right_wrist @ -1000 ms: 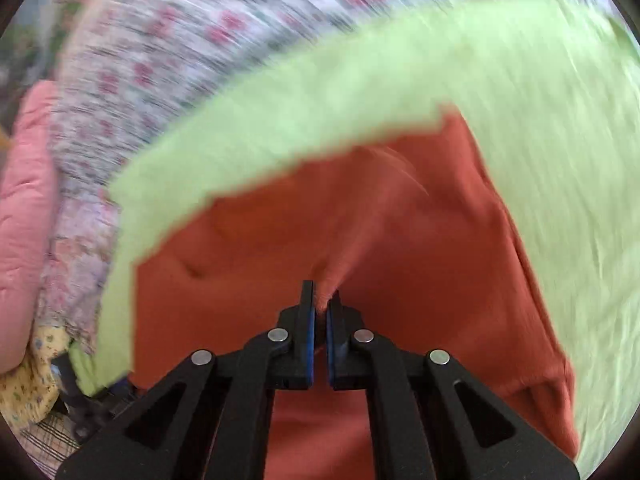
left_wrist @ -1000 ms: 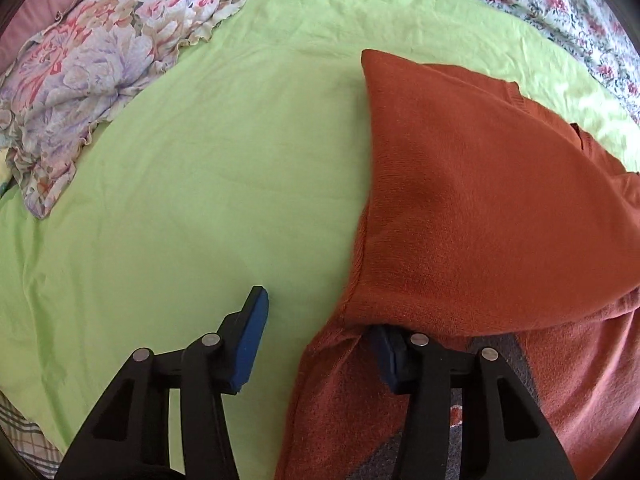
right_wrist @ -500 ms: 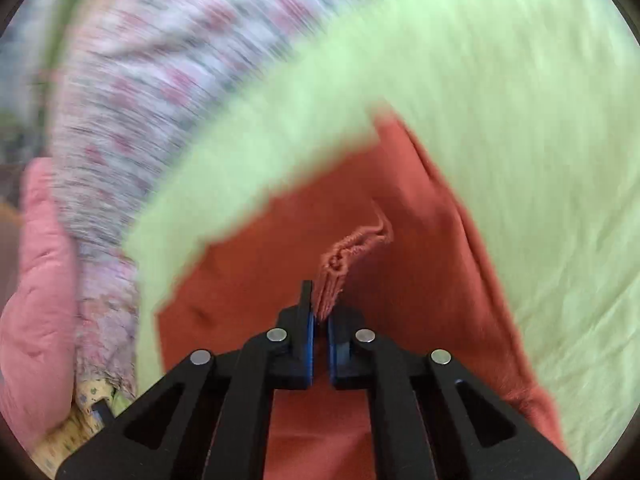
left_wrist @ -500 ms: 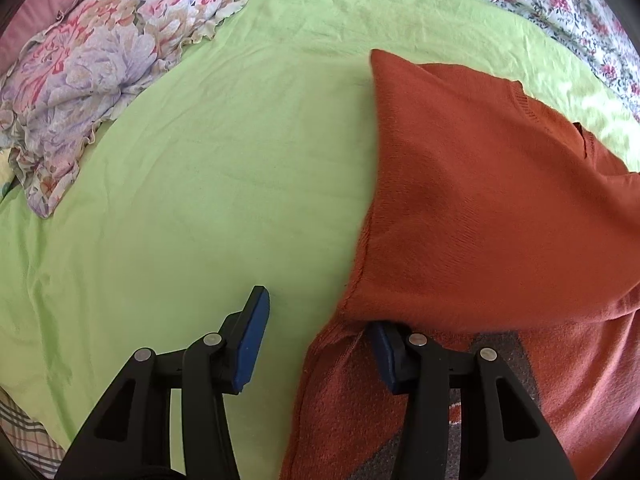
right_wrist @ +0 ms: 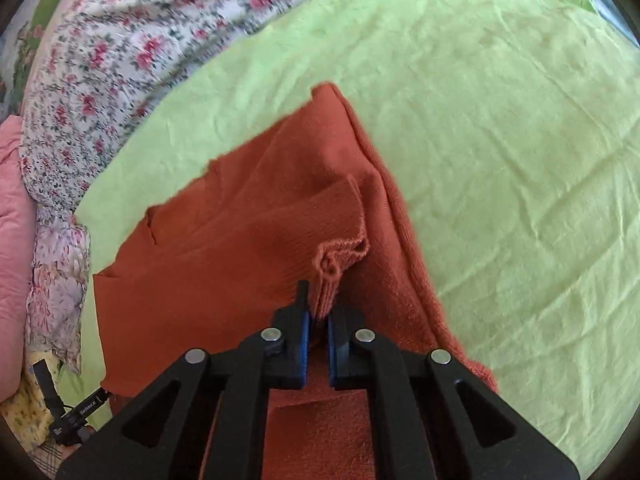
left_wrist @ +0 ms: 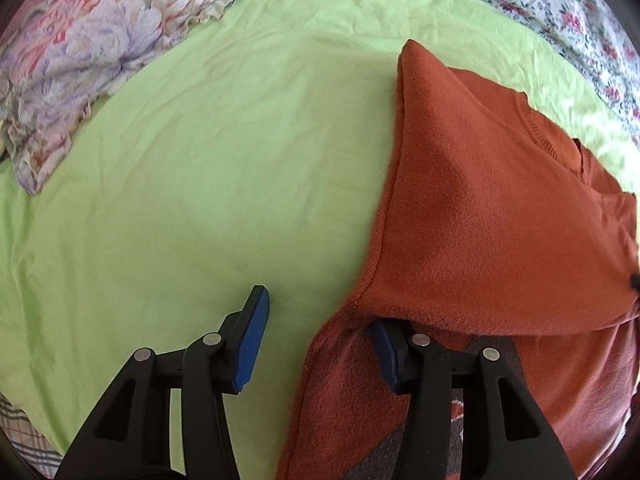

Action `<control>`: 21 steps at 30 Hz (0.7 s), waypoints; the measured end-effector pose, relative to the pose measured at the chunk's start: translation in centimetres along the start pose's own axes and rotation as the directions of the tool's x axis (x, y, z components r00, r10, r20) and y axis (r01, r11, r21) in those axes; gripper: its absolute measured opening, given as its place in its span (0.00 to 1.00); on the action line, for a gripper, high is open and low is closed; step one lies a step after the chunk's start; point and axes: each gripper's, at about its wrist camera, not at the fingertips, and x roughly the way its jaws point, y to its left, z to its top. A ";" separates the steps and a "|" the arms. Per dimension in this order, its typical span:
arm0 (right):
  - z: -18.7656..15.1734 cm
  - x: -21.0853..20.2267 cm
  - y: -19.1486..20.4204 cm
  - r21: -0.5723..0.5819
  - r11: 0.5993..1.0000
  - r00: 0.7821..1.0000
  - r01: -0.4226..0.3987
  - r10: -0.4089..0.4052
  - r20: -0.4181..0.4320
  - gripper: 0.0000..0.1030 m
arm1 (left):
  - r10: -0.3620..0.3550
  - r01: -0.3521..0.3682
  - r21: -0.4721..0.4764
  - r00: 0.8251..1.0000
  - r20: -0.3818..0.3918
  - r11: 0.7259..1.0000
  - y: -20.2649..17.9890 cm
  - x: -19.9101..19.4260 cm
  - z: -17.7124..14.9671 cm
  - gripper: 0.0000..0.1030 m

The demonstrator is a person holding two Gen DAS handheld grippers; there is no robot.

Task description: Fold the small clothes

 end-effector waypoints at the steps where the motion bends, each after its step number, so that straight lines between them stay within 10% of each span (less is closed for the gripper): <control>1: 0.0 0.1 -0.4 0.026 1.000 1.000 -0.011 0.012 -0.027 0.09 | -0.015 0.015 -0.004 1.000 -0.009 1.000 0.3 0.0 0.1 0.49; 10: -0.8 -5.3 -0.9 0.026 1.000 1.000 -0.004 0.004 0.006 0.33 | -0.002 0.005 0.101 0.999 -0.035 0.995 1.5 -1.3 -1.8 0.50; 21: -6.5 -11.3 -2.1 -0.094 0.996 0.996 -0.001 -0.007 -0.086 0.36 | -0.075 0.081 0.143 0.996 -0.050 0.986 3.3 -6.1 -7.5 0.49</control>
